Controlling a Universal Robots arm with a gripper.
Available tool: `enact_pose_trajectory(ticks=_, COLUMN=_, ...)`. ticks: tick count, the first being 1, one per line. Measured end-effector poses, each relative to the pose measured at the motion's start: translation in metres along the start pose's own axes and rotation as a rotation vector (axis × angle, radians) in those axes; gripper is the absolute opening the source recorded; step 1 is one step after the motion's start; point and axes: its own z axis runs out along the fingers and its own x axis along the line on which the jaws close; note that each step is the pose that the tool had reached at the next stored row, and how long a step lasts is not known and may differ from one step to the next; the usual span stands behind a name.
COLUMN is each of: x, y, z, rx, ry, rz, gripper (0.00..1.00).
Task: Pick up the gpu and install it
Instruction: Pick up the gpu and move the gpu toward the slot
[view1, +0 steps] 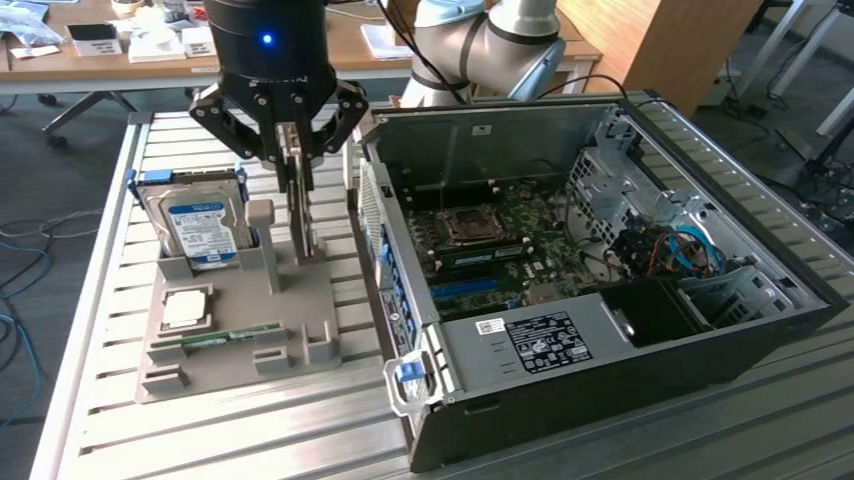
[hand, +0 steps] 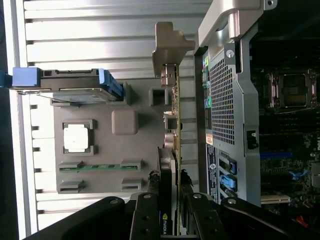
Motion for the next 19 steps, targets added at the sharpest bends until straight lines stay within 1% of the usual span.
enact_pose_trajectory(ticks=4, x=0.000, y=0.0004, z=-0.0054, rx=-0.0003, ry=-0.0001, rz=0.000, gripper=0.27)
enact_pose_trajectory(ticks=19, x=-0.001, y=0.0021, z=-0.0351, rx=-0.0007, ry=-0.0001, rz=0.000, gripper=0.27)
